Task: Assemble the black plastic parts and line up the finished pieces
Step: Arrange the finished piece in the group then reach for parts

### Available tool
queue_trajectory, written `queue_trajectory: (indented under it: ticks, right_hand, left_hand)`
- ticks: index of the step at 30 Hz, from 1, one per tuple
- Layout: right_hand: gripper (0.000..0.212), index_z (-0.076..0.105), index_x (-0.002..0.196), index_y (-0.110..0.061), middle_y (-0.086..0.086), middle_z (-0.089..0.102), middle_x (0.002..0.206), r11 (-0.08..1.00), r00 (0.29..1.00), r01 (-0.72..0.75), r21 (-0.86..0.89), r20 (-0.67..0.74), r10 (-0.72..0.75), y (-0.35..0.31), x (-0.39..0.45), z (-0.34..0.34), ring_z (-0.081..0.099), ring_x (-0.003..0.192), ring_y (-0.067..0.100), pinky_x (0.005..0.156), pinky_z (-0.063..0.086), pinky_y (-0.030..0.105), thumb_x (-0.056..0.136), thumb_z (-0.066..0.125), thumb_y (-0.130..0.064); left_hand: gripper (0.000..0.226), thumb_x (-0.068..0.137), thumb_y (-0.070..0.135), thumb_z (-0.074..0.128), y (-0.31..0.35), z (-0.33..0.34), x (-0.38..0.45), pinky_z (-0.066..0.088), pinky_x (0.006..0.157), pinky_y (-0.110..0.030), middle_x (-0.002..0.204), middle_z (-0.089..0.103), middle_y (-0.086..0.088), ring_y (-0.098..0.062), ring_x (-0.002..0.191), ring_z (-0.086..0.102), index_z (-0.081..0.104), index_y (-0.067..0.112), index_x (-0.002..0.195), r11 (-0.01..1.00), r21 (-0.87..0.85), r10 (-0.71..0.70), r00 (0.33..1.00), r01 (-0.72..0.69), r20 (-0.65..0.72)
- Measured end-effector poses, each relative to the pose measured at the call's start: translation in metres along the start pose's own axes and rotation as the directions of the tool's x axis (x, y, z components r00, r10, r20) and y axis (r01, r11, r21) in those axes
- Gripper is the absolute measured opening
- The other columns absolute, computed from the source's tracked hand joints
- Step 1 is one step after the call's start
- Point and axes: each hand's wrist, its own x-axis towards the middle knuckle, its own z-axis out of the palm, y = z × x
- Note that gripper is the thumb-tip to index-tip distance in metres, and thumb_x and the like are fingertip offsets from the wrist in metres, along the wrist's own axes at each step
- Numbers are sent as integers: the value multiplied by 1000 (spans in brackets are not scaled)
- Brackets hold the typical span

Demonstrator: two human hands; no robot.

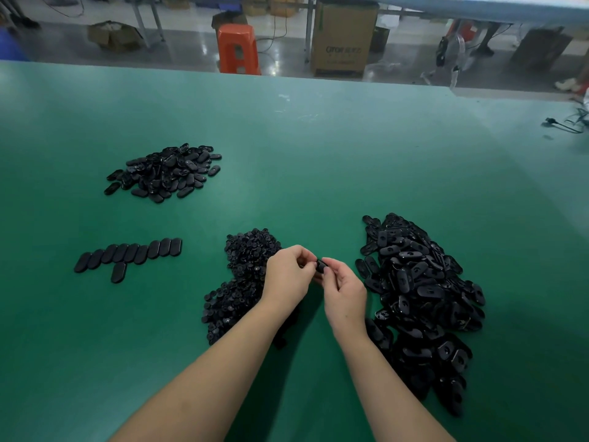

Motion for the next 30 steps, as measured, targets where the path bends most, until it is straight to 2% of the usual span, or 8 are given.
queue_trajectory:
  ticks: [6,10,12,15,17,21,26,30]
  right_hand:
    - [30,69,101,-35,-4,77,101,1000,1000,7,13,15,-7,-1,0,1,75,95,14,92,59,45,101,55,-8]
    - [33,66,96,-38,-6,77,95,1000,1000,18,-20,18,-17,-2,0,0,75,90,12,89,60,45,101,53,-8]
    - [33,65,96,-36,-7,77,91,1000,1000,5,-5,24,-5,-2,0,0,75,87,11,88,61,45,101,51,-7]
    - [32,63,95,-33,-10,76,86,1000,1000,-6,13,28,5,-3,-1,-1,76,84,10,87,61,45,103,49,-5]
    - [33,62,94,-34,-9,75,83,1000,1000,11,-7,30,-10,-4,-1,-1,75,81,9,84,61,45,102,49,-5]
    - [25,61,96,-32,-3,75,92,999,998,27,-24,51,-26,-7,-2,0,74,84,15,84,60,44,100,56,-7]
    - [21,59,100,-29,4,72,98,997,998,44,-58,53,-41,-9,-3,-1,70,89,25,84,58,49,100,57,-9]
    - [21,59,101,-29,4,71,101,997,998,29,-68,54,-25,-10,-3,-1,69,92,29,87,56,53,100,56,-9]
  left_hand:
    - [11,86,7,67,0,-1,0,57,81,-32,78,74,6,-12,78,71,74,15,83,1000,-9,10,1000,-10,29]
    - [10,84,9,71,-1,-1,2,56,81,-34,79,73,6,-11,76,68,73,18,81,999,13,35,999,-36,12]
    - [12,83,13,76,-1,-1,3,53,85,-32,91,69,6,-11,79,61,73,21,92,995,63,74,997,-73,-25]
    - [39,82,18,79,-2,-3,5,49,93,-29,108,65,6,-13,88,59,71,23,120,994,90,66,998,-64,-11]
    - [28,81,17,80,-2,-5,6,52,91,-28,97,73,6,-11,86,65,76,20,109,997,66,41,999,-44,35]
    - [9,80,16,81,-3,-7,5,49,71,-14,75,73,13,-4,73,68,79,21,86,999,33,36,998,-37,54]
    - [9,87,15,74,-3,-8,5,53,68,-18,66,69,15,-2,61,64,81,19,92,999,14,30,996,-31,79]
    - [12,89,15,70,-2,-6,4,55,71,-23,69,70,12,-6,64,64,80,18,94,998,41,40,996,-44,83]
